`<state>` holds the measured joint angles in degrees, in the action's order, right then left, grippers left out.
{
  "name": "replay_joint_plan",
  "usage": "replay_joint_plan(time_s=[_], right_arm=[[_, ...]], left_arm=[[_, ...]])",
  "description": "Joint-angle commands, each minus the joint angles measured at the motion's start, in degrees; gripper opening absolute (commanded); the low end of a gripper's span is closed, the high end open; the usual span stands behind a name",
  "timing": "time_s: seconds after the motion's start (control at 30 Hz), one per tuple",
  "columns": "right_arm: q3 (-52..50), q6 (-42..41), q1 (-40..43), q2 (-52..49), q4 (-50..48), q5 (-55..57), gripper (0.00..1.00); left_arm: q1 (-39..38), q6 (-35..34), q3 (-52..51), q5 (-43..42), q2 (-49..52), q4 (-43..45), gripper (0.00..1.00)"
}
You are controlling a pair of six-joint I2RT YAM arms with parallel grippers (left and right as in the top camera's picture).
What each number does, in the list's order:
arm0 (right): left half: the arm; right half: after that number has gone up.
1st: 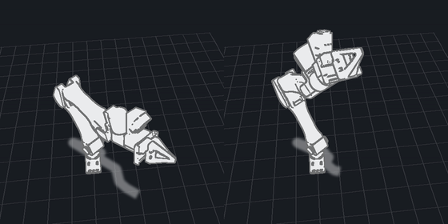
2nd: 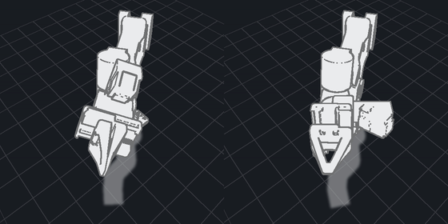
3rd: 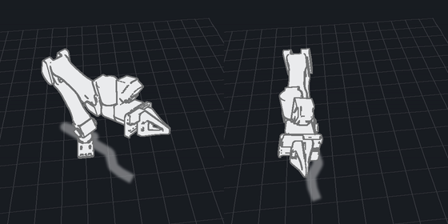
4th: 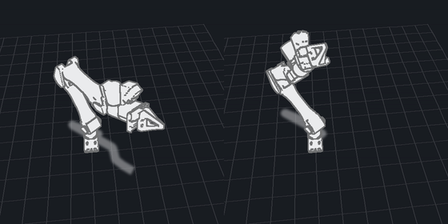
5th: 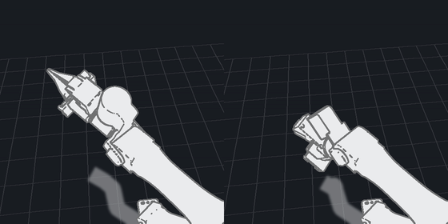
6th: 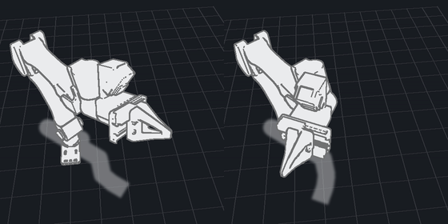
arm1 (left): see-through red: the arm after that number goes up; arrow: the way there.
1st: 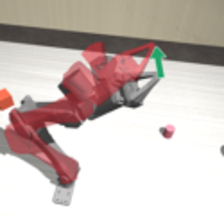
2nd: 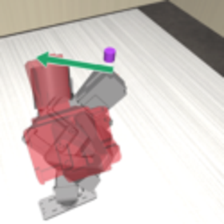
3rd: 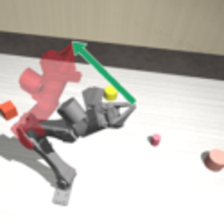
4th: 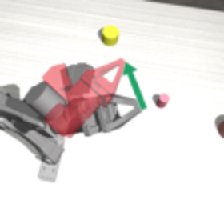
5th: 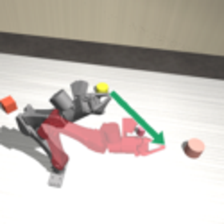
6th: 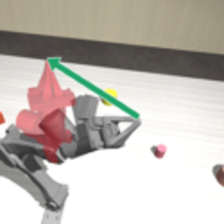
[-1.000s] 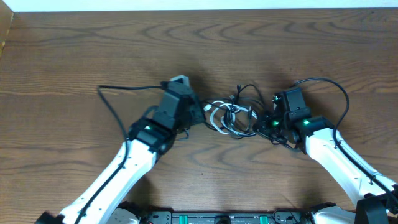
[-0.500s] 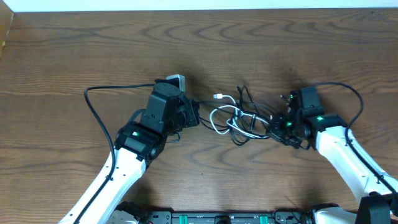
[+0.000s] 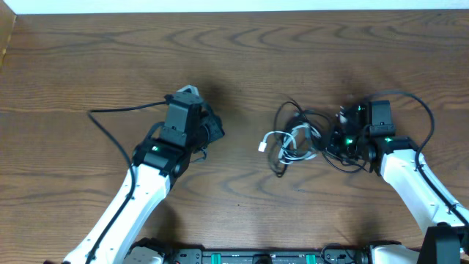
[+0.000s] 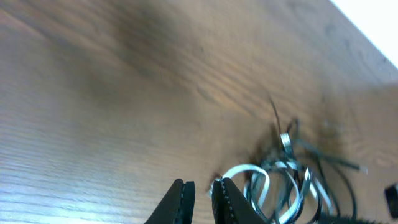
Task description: Untangle cables
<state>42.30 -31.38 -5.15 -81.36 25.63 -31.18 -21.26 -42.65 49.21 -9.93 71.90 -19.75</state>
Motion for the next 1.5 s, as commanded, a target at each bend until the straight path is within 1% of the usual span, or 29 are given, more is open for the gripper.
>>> replay_joint_plan(time_s=[0.0, 0.03, 0.1, 0.13, 0.2, 0.27, 0.3, 0.37, 0.43, 0.47, 0.5, 0.53, 0.63, 0.67, 0.73, 0.8, 0.83, 0.9, 1.0, 1.03, 1.13, 1.27, 1.37, 1.47], right_arm=[[-0.04, 14.1, -1.18, 1.01, -5.75, -24.98, 0.03], [-0.04, 15.45, -1.22, 1.01, -6.99, -26.88, 0.04], [-0.04, 16.02, -1.25, 1.01, -8.63, -27.91, 0.04], [-0.04, 16.02, -1.29, 1.01, -8.85, -27.91, 0.04], [-0.04, 16.02, -1.31, 1.01, -8.98, -27.91, 0.04], [-0.04, 16.02, -1.33, 1.01, -8.98, -27.91, 0.04], [-0.04, 16.02, -1.33, 1.01, -8.98, -27.89, 0.04], [-0.04, 16.02, -1.33, 1.01, -9.22, -27.87, 0.04], [-0.04, 16.02, -1.33, 1.01, -9.46, -27.87, 0.07], [-0.04, 16.0, -1.33, 1.01, -9.46, -27.87, 0.1], [-0.04, 15.98, -1.33, 1.01, -9.4, -27.87, 0.19], [-0.04, 15.91, -1.33, 1.01, -9.33, -27.89, 0.34], [-0.04, 15.13, -1.36, 1.01, -8.92, -27.19, 0.71], [-0.04, 14.16, -1.36, 1.01, -8.28, -25.31, 0.76], [-0.04, 12.92, -1.33, 1.01, -6.38, -18.64, 0.82], [-0.04, 11.23, -1.33, 1.01, -3.89, -8.61, 0.96], [-0.04, 9.53, -1.33, 1.01, -2.75, -3.65, 0.97], [-0.04, 6.03, -1.33, 1.01, 0.07, 7.45, 0.96], [-0.04, 4.09, -1.33, 1.01, 2.4, 13.6, 0.94], [-0.04, 2.67, -1.33, 1.01, 3.43, 14.78, 0.92], [-0.04, 2.71, -1.33, 1.01, 4.92, 14.78, 0.88], [-0.04, 4.74, -1.6, 1.01, 5.51, 14.53, 0.88], [-0.04, 5.77, -2.58, 1.01, 5.25, 14.56, 0.86], [-0.04, 5.77, -3.67, 1.01, 5.27, 14.56, 0.81]], left_arm=[[-0.09, 0.87, 0.7, -8.37, 2.82, 0.04, 0.25], [-0.09, 1.84, 0.7, -10.27, 3.34, 0.74, 0.27], [-0.09, 3.52, 0.7, -14.84, 4.15, 2.95, 0.4], [-0.09, 5.09, 0.7, -17.9, 4.5, 4.5, 0.47], [-0.09, 9.42, 0.7, -24.37, 5.11, 7.48, 0.62], [-0.09, 11.69, 0.7, -27.19, 5.49, 8.35, 0.72], [-0.37, 11.82, 0.7, -27.06, 5.73, 8.04, 0.75], [-1.09, 11.8, 0.7, -26.95, 6.38, 8.07, 0.76], [-2.23, 11.78, 0.7, -26.69, 7.28, 8.15, 0.76], [-2.91, 11.8, 0.7, -26.4, 7.87, 8.15, 0.76], [-3.54, 11.78, 0.7, -25.73, 8.57, 8.13, 0.76], [-4.04, 11.78, 0.7, -24.9, 9.16, 8.11, 0.76], [-4.87, 11.72, 0.7, -21.62, 11.39, 8.13, 0.76], [-4.87, 11.5, 0.7, -21.0, 11.93, 8.13, 0.77], [-4.81, 11.28, 0.7, -20.85, 12.83, 8.24, 0.76], [-4.81, 11.3, 0.7, -20.83, 13.2, 8.31, 0.77], [-4.81, 11.3, 0.7, -20.83, 13.22, 8.31, 0.77], [-4.81, 11.3, 0.7, -20.85, 13.22, 8.31, 0.77], [-4.81, 11.3, 0.7, -20.87, 13.22, 8.28, 0.77], [-4.81, 11.3, 0.7, -20.87, 13.22, 8.31, 0.77], [-4.83, 11.34, 0.7, -20.83, 13.22, 8.55, 0.77], [-5.29, 10.97, 0.7, -17.07, 13.27, 8.55, 0.77], [-7.3, 8.98, 0.7, -14.82, 13.51, 9.49, 0.77], [-10.27, 8.98, 0.7, -12.94, 13.84, 10.51, 0.77]])
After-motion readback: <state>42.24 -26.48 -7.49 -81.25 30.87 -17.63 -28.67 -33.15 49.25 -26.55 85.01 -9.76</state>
